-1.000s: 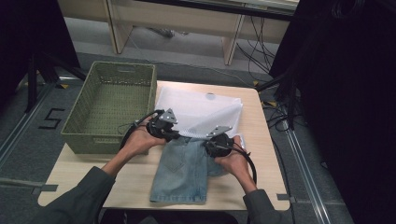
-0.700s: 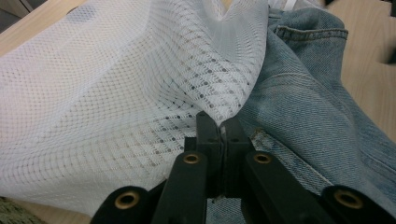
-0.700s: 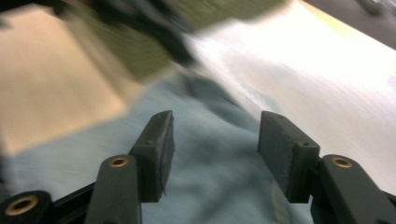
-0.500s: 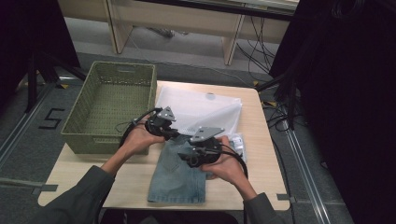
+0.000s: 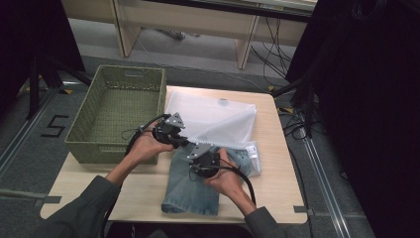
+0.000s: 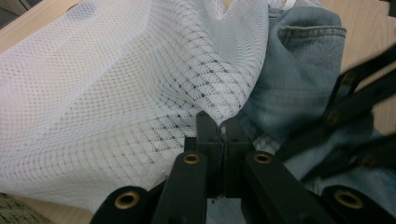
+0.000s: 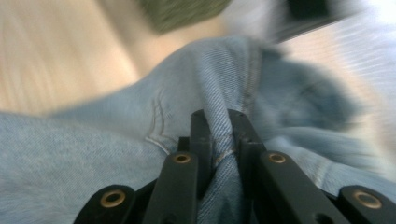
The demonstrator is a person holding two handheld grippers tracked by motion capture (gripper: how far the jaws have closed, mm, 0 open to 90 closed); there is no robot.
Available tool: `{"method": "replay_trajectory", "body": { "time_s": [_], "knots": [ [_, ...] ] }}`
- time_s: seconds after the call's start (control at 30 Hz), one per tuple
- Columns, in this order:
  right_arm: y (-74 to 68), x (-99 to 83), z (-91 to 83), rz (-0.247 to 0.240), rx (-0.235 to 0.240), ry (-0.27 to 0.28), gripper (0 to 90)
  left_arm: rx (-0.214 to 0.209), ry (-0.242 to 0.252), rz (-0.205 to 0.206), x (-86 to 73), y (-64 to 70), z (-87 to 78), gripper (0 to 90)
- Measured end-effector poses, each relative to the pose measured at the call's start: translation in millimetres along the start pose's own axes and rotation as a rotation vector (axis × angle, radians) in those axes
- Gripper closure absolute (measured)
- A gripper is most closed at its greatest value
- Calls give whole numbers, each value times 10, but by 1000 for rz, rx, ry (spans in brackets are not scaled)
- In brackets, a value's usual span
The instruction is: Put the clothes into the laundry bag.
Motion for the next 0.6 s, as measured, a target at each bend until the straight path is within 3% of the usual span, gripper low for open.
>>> {"method": "replay_trajectory", "body": {
  "time_s": [0.03, 0.07, 0.2, 0.27, 0.33, 0.43, 0.47, 0.6],
  "knots": [
    [103, 36, -86, -11, -37, 30, 828, 1, 9, 4, 10, -1, -1, 883],
    [180, 41, -188, -3, -36, 29, 829, -1, 7, 11, 13, -3, -12, 883],
    [556, -28, -440, 72, -134, 66, 830, 0, 24, 3, 53, 15, -34, 885],
    [732, -147, -429, 111, -165, 37, 830, -2, 16, 14, 57, 17, -42, 885],
    [876, -355, -278, 182, -193, -10, 828, -3, 8, 18, 51, 35, -23, 885],
    [887, -578, -27, 236, -187, -60, 820, -6, -1, 25, 39, 37, 4, 885],
    [885, -597, 24, 257, -188, -48, 818, -7, 4, 19, 39, 40, 9, 885],
    [887, -529, -24, 259, -181, -11, 722, -16, -24, 47, 10, 21, -1, 883]
  ]
}}
Point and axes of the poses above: each handheld gripper's, and its own axes: z roughly forward along the jaws, x roughly out of its top, y roughly to its right, the point moved 6 cm from there along z, roughly forward along the jaws, and after that the axes turned 2 degrees about x, right-handed, at the moved point
